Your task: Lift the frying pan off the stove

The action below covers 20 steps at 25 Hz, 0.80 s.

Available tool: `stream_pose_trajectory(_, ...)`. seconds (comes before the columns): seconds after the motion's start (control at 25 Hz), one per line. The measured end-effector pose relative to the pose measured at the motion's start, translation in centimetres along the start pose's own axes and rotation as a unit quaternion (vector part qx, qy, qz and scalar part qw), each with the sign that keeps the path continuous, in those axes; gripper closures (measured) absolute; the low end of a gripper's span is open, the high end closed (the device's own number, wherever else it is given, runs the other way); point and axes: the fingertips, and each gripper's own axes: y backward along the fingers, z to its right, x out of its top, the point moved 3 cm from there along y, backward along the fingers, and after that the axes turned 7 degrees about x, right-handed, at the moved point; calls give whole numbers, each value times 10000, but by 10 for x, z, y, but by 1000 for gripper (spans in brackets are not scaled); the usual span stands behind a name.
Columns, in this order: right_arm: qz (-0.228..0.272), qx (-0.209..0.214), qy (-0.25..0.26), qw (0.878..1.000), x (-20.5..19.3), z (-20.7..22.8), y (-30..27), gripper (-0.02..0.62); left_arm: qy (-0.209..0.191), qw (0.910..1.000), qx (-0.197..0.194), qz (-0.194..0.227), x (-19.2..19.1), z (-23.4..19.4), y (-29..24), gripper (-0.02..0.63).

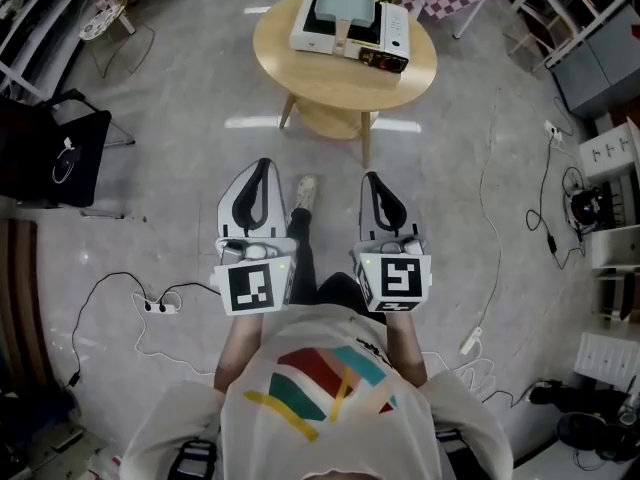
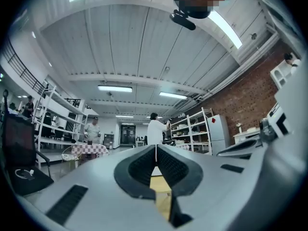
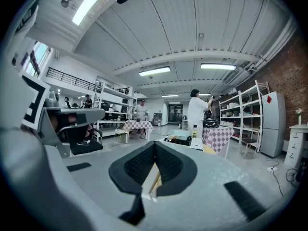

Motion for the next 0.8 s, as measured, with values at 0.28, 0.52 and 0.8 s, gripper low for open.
stream_pose_trajectory(0.28, -312, -42, -137, 9994, 4, 31, -56, 597, 48, 9999, -59, -114, -1, -9, -65, 597)
stream_pose_trajectory(0.52, -494, -292, -146, 9982, 34, 88, -128, 597, 131, 9996, -112, -241, 10, -16, -172, 597)
stream_pose_trajectory(0.8, -710, -597, -138, 9956, 76, 160, -249, 597, 318, 9971, -634, -260, 25, -20, -332, 597)
